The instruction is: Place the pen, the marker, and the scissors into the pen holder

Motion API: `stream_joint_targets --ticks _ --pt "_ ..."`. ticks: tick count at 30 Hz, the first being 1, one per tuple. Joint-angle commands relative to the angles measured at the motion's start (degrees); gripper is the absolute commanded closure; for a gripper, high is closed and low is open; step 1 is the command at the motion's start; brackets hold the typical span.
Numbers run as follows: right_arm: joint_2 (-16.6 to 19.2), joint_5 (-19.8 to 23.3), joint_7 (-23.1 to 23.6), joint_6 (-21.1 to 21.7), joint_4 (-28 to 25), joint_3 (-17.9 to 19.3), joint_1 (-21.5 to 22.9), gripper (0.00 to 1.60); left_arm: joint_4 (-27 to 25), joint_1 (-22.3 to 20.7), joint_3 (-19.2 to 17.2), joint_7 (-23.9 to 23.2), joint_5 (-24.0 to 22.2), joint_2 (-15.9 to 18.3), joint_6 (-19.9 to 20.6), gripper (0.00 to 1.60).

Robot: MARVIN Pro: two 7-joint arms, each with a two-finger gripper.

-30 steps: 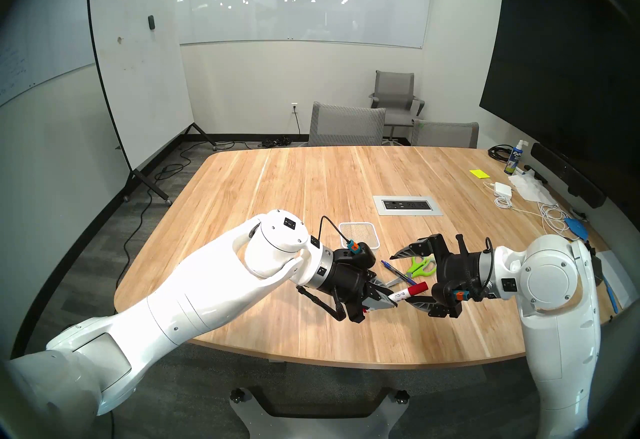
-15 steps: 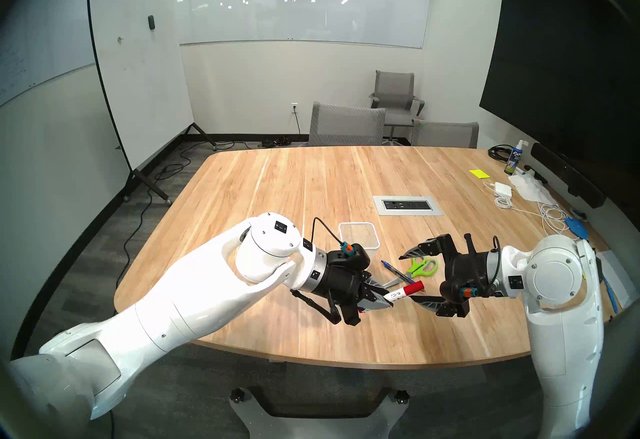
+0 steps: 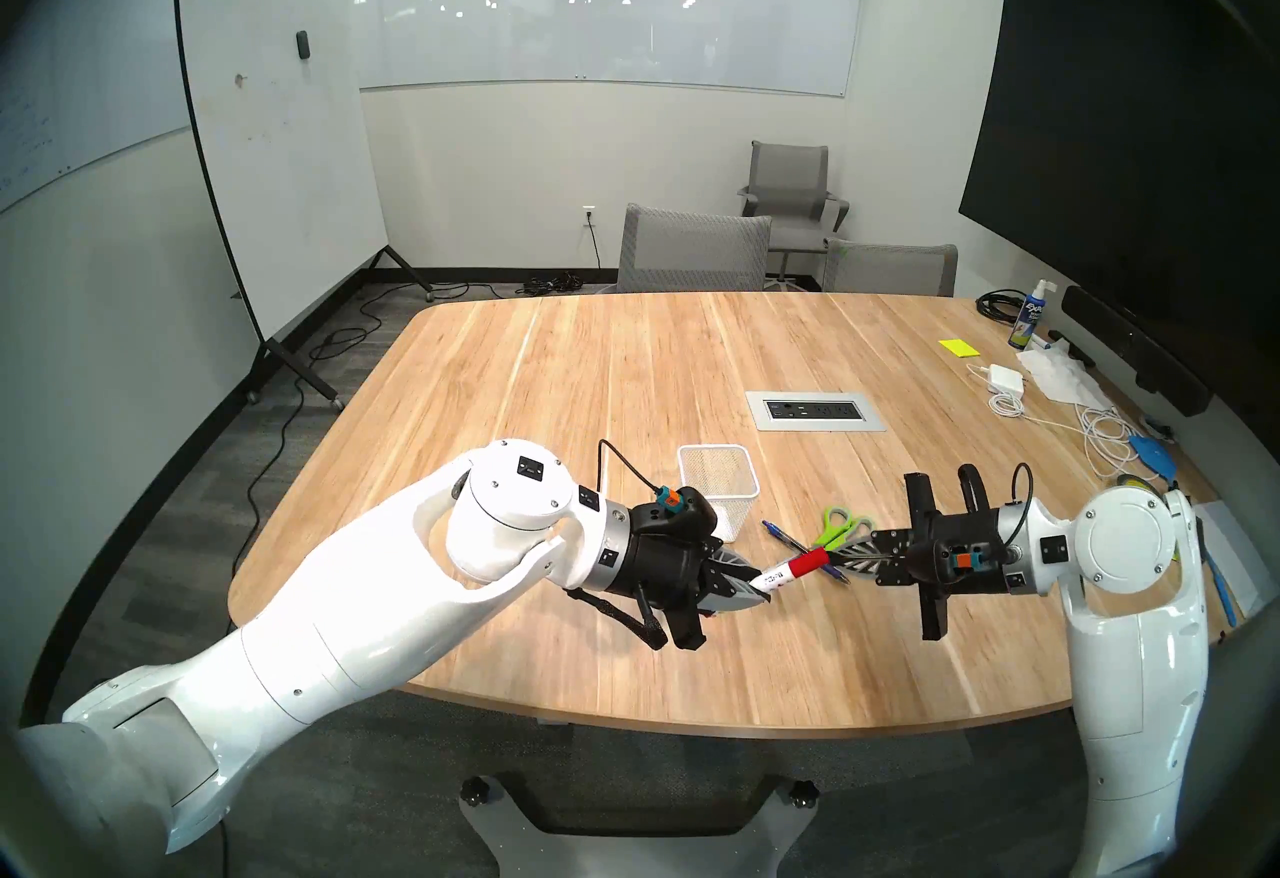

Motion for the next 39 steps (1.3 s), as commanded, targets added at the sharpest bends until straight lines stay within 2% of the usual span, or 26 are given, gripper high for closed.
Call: stream_joint_targets --ticks 1,11,25,39 --pt "-1.18 1.69 -0.84 0.31 1.57 0.53 0.83 1.60 -1.42 0.56 -1.32 1.15 -0.54 -0.79 -2.29 1.60" --pt "-2.43 2.16 -1.00 0.11 2.12 0.50 -0.25 1.60 -0.83 0.27 -1.34 1.92 -0.60 -1.75 -3.41 1.60" --pt "-3.74 3.79 -0.23 2.13 -3.50 0.12 -1.09 1.60 1.43 -0.27 -0.53 1.87 -0.86 -3.07 -4.64 1.60" --pt "-4.43 3.95 -0.69 3.32 -5.59 -0.95 -0.78 1.60 2.22 -0.52 -0.30 1.27 -0.74 -3.81 -4.95 1.60"
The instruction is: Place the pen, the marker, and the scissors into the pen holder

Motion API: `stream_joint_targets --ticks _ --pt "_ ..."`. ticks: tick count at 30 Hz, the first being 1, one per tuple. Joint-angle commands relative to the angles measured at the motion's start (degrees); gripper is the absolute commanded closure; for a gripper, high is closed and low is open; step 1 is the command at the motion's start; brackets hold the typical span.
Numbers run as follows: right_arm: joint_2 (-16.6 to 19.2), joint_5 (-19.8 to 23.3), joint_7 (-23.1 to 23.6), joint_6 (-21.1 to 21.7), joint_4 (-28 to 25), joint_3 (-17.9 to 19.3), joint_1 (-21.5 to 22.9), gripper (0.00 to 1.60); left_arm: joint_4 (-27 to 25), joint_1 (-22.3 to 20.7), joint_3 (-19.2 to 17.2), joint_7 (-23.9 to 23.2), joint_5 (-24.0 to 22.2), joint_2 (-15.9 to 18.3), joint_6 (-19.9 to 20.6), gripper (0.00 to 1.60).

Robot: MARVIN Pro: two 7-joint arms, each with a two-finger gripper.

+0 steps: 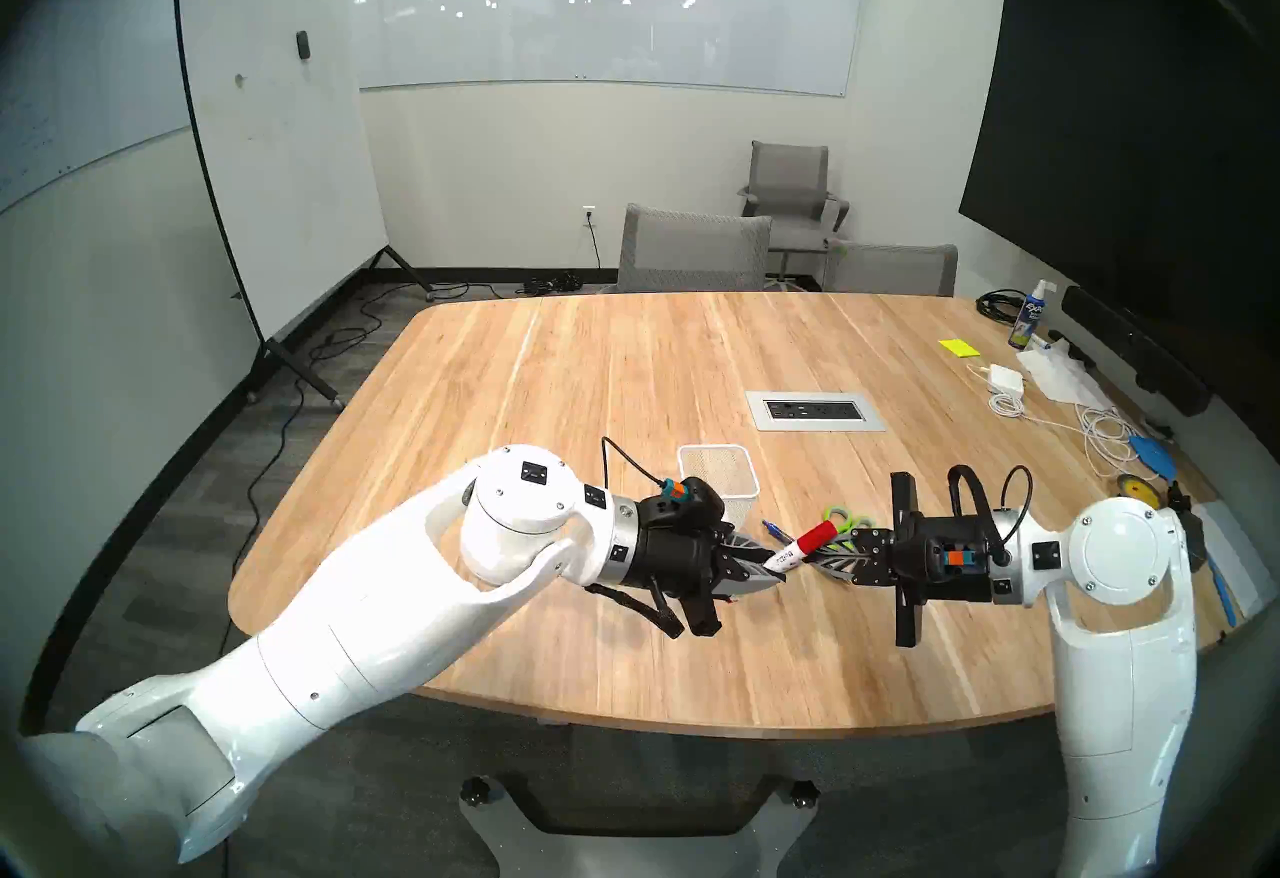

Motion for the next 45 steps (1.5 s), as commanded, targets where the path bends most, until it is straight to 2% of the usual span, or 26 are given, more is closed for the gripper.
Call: stream_joint_targets --ticks 1,15,27,37,45 --pt "-0.39 0.75 -0.18 0.14 -1.94 -0.01 0.53 1.60 -0.45 -0.65 -0.10 -0.03 -0.21 -1.17 -0.36 1.60" --pt "-0.33 0.62 0.04 1.17 -3.06 -0.40 0.95 1.60 -0.44 -0.68 -0.31 -0.39 -0.29 -1.29 -0.35 1.60" --pt "-0.52 -1.34 -1.48 -0.28 0.04 -0.24 0.48 1.60 -0.99 -0.23 -0.62 -0.05 -0.38 -0.74 -0.36 1.60" --pt "-1.10 -2.80 -2.04 -1.39 2.47 0.20 0.22 1.60 -5.09 0.99 -2.51 1.90 -0.83 2.07 0.42 1.60" --pt "-1.90 -1.84 -1.14 -0.71 4.10 0.53 -0.29 1.60 -6.33 2.37 -4.68 4.74 -1.15 2.69 -0.79 1.60"
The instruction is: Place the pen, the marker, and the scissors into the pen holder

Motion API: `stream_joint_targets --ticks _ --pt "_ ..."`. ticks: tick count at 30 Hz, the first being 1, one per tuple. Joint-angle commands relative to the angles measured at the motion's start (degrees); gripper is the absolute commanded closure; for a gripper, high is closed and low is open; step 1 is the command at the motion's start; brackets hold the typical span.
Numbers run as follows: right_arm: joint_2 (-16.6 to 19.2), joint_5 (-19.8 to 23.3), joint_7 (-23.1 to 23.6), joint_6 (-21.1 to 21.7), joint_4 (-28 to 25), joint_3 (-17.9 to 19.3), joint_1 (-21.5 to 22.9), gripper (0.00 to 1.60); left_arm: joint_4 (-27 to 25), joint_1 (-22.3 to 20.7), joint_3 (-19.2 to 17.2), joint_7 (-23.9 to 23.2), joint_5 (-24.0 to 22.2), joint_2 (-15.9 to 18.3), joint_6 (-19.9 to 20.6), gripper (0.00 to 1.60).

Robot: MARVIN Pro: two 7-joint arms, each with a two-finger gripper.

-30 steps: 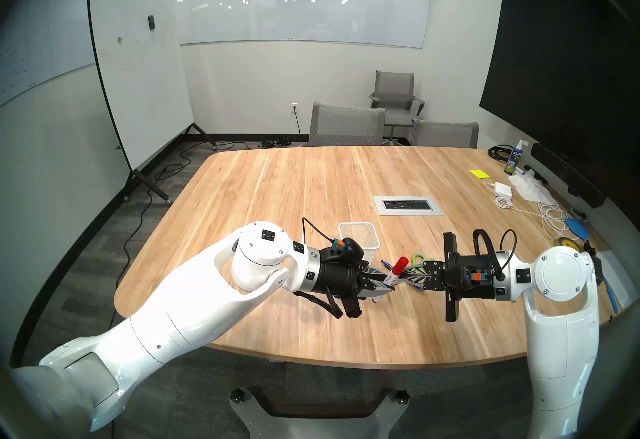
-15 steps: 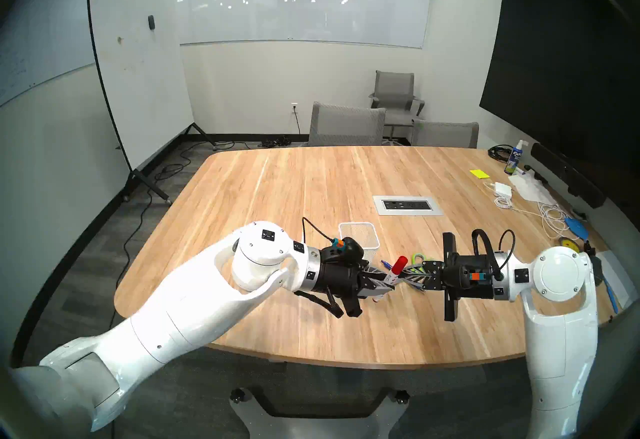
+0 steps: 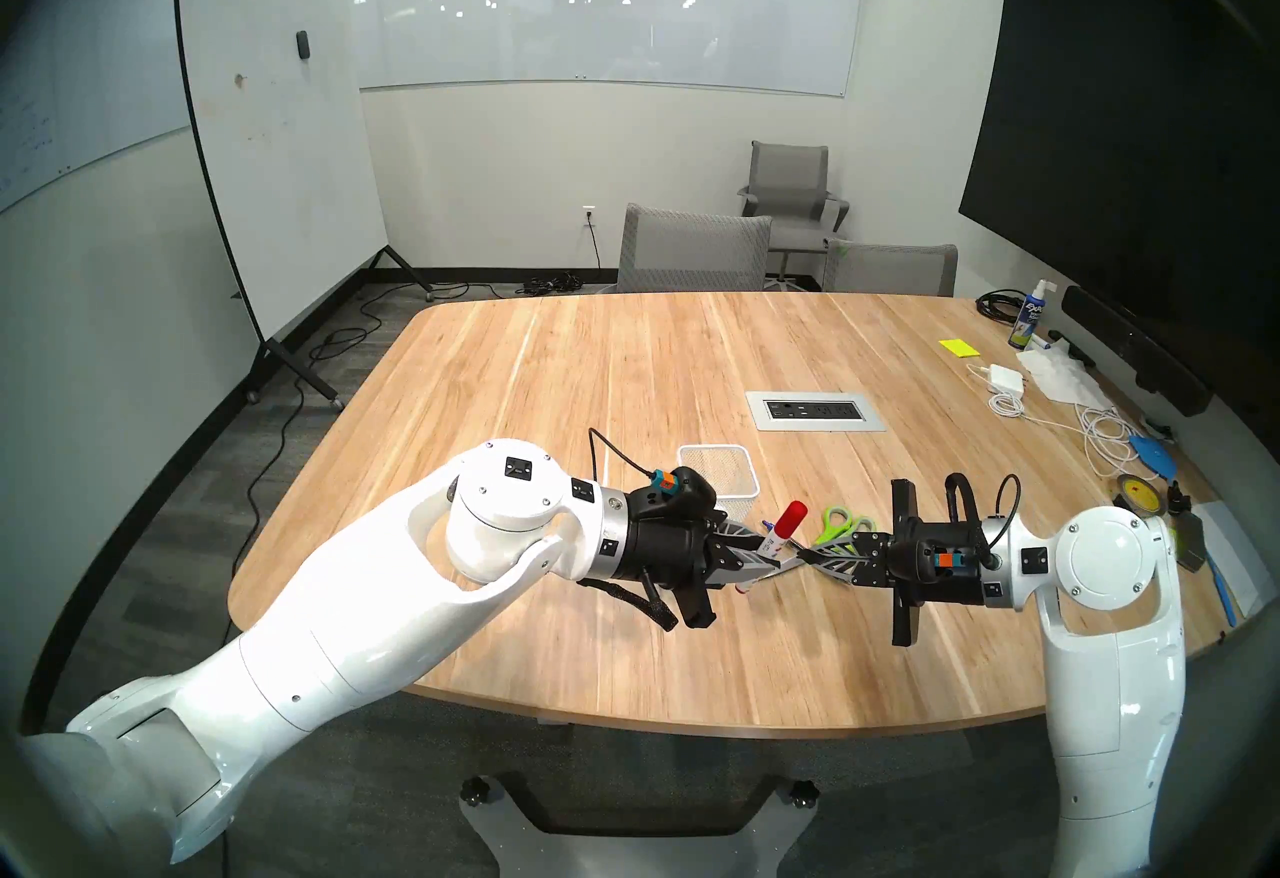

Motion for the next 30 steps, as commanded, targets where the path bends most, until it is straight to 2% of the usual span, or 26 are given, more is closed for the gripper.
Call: stream_joint_targets --ticks 1,11,18,19,28,29,30 --pt "-0.71 1.69 0.60 0.83 0.38 0.09 -0.48 1.60 -2.12 0.79 -2.23 2.20 -0.52 0.15 -0.93 1.60" --pt "-1.50 3.16 1.87 2.66 1.82 0.56 -0.70 1.60 0.70 1.95 -4.52 6.22 -1.33 -1.78 -3.65 1.60" --pt "-2.45 5.98 2.01 11.14 3.44 0.75 0.89 1.60 1.81 1.72 -5.04 7.02 -1.69 -2.40 -4.52 1.60" --pt "-2.67 6.09 2.01 11.12 3.75 0.81 1.15 1.60 1.88 1.72 -5.04 7.06 -1.71 -2.42 -4.60 1.60" --pt "-1.78 4.39 2.01 21.15 5.98 -1.05 3.70 1.60 2.17 1.74 -5.22 7.50 -2.16 -2.44 -5.29 1.60" --pt "-1.55 4.30 2.01 22.18 6.26 -1.39 3.90 0.90 2.18 1.75 -5.22 7.53 -2.20 -2.43 -5.37 1.60" --pt "-1.53 4.13 2.01 22.56 6.59 -1.56 4.11 0.00 2.20 1.74 -5.23 7.52 -2.26 -2.43 -5.45 1.60"
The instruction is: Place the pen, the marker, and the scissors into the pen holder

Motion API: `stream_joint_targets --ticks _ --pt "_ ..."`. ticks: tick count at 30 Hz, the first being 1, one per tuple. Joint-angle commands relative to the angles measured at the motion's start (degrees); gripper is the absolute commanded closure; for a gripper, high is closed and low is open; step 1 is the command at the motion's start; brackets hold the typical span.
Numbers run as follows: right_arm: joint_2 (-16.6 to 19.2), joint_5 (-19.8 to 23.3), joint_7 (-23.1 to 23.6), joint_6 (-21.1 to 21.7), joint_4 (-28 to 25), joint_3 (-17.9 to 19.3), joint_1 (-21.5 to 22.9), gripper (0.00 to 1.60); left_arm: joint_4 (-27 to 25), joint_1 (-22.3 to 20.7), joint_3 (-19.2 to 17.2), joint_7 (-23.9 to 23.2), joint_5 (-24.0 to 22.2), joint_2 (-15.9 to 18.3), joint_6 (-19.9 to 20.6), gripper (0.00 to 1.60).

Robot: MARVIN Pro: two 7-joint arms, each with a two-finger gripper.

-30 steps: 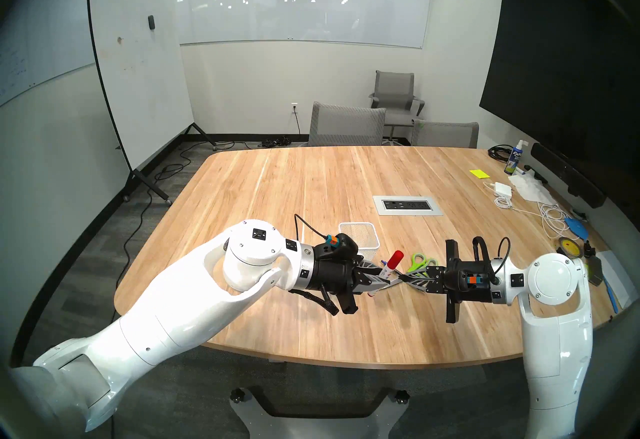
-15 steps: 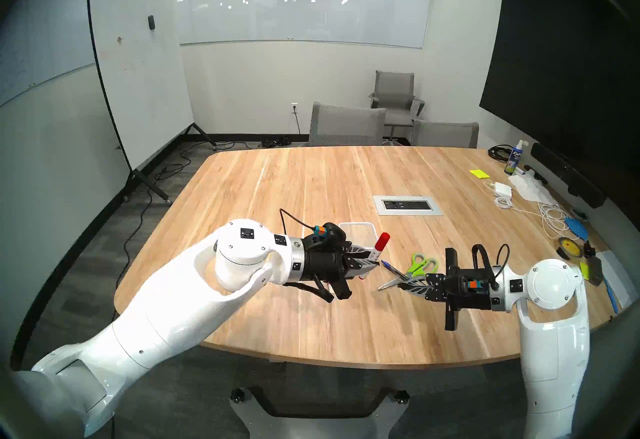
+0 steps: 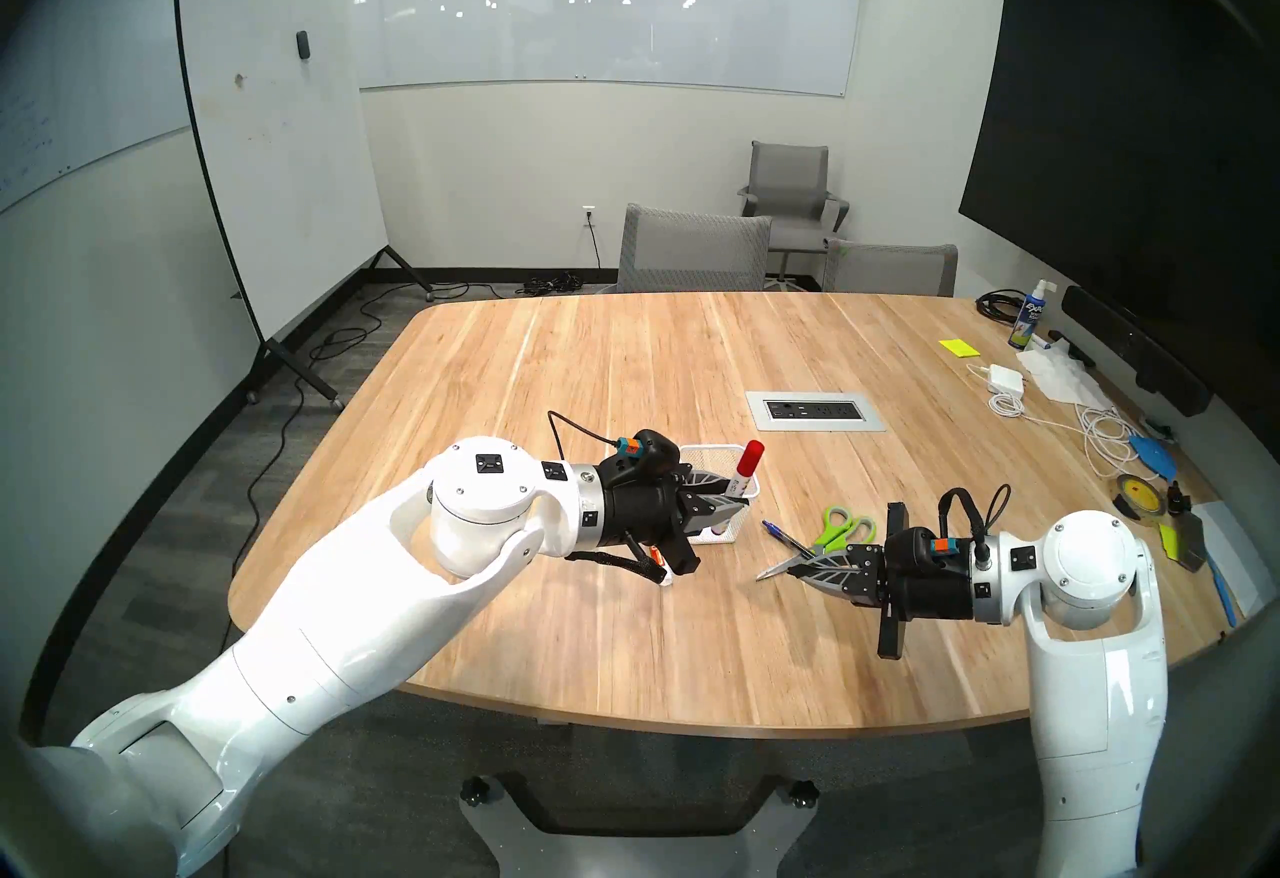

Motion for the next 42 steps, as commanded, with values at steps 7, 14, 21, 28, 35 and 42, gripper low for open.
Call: stream_joint_targets --ticks 7,14,21,28,35,42 --pt "0.36 -1.19 -0.30 7.42 2.54 -1.63 3.93 0.00 -0.40 -0.75 -0.57 -0.14 -0.82 -0.83 -1.31 1.60" --pt "-0.12 -1.07 -0.73 7.82 3.23 -1.45 4.08 0.00 -0.05 -0.95 -0.66 0.54 -0.77 -1.25 -1.53 1.60" --pt "-0.07 -1.04 -0.83 7.92 3.23 -1.49 4.08 0.00 1.44 -1.40 -1.19 1.95 -0.59 -1.96 -2.15 1.60" --pt "-0.05 -1.04 -0.89 7.97 3.22 -1.52 4.07 0.00 3.89 -2.94 -1.92 2.86 -0.91 -3.33 -2.93 1.60" --pt "-0.04 -1.04 -0.91 7.99 3.22 -1.53 4.06 0.00 6.47 -4.85 -1.73 3.15 -0.90 -5.00 -3.34 1.60" --pt "-0.06 -1.05 -0.92 7.97 3.22 -1.52 4.06 0.00 9.95 -7.14 -1.16 2.95 -0.75 -7.01 -3.91 1.60"
